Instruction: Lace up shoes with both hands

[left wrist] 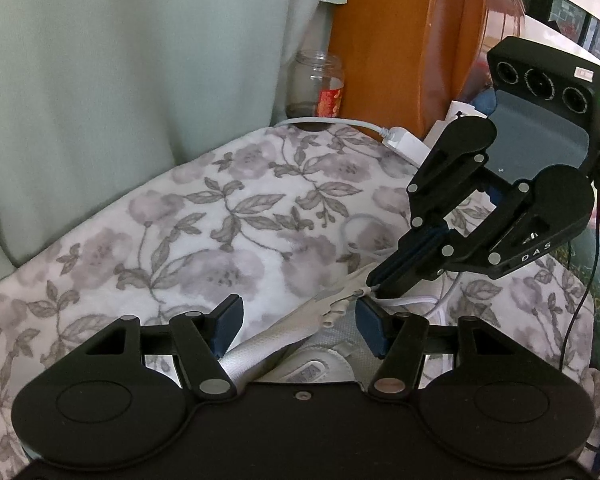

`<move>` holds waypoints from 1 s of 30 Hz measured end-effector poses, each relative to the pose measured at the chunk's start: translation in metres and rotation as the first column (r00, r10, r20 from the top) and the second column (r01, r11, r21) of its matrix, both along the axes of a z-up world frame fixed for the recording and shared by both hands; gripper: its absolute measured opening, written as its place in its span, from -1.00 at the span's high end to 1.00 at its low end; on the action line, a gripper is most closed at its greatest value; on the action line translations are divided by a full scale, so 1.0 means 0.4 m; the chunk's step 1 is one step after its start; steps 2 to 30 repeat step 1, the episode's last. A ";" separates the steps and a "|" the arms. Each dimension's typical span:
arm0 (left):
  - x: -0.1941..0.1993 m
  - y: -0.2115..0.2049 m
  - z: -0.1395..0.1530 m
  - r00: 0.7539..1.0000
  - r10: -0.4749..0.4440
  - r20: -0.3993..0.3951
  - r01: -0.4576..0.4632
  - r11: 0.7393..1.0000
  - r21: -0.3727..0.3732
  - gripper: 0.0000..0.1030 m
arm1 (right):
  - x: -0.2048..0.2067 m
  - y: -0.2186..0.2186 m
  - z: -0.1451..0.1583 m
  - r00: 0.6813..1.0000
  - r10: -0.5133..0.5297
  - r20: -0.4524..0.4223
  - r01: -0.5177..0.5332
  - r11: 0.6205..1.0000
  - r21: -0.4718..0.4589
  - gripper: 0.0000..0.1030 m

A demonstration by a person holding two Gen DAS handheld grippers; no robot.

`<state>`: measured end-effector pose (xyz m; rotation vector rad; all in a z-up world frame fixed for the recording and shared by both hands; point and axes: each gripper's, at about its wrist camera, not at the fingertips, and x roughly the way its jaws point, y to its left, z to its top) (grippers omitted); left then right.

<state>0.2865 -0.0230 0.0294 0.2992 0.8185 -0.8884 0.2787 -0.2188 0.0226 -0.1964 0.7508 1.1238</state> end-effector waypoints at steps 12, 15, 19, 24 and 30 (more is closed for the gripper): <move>0.000 0.000 0.000 1.000 0.000 0.000 0.000 1.000 -0.001 -0.15 | -0.002 0.000 0.001 1.000 0.002 0.004 -0.002 1.000 -0.001 0.95; 0.000 0.000 0.000 1.000 0.000 0.000 0.000 1.000 -0.001 -0.15 | -0.002 0.000 0.001 1.000 0.002 0.004 -0.002 1.000 -0.001 0.95; 0.000 0.000 0.000 1.000 0.000 0.000 0.000 1.000 -0.001 -0.15 | -0.002 0.000 0.001 1.000 0.002 0.004 -0.002 1.000 -0.001 0.95; 0.000 0.000 0.000 1.000 0.000 0.000 0.000 1.000 -0.001 -0.15 | -0.002 0.000 0.001 1.000 0.002 0.004 -0.002 1.000 -0.001 0.95; 0.000 0.000 0.000 1.000 0.000 0.000 0.000 1.000 -0.001 -0.15 | -0.002 0.000 0.001 1.000 0.002 0.004 -0.002 1.000 -0.001 0.95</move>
